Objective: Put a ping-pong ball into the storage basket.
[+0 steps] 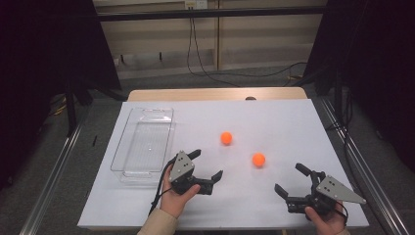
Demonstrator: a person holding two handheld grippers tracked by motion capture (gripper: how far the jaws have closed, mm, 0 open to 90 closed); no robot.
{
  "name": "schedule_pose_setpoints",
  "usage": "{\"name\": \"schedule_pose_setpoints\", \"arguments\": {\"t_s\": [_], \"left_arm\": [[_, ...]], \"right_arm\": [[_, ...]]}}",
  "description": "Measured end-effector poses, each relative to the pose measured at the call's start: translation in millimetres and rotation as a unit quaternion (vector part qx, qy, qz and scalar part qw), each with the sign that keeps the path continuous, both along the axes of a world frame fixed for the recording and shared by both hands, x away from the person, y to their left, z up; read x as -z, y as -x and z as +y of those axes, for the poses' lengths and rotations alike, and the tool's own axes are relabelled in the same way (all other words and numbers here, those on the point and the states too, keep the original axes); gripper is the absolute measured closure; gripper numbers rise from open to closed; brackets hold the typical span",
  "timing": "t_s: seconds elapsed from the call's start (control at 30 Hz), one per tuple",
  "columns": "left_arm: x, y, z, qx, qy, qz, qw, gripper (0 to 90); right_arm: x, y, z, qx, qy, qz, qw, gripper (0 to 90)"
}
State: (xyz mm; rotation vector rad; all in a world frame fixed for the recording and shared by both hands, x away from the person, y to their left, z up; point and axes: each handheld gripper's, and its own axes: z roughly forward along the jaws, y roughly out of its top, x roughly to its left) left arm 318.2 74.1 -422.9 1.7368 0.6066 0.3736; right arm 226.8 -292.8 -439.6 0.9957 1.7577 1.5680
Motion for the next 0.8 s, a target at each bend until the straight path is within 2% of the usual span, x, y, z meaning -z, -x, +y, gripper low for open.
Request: {"name": "schedule_pose_setpoints", "arguments": {"t_s": [0.17, 0.8], "left_arm": [[1.3, -1.5, -5.1, 0.006, -0.006, 0.004, 1.0000, 2.1], [1.6, -5.7, -15.6, 0.010, -0.010, 0.009, 0.9999, 2.2]], "right_arm": [[-0.1, 0.0, 0.0, 0.000, -0.001, -0.001, 1.0000, 1.2], [-0.1, 0.0, 0.0, -0.002, 0.000, 0.000, 1.0000, 1.2]]}}
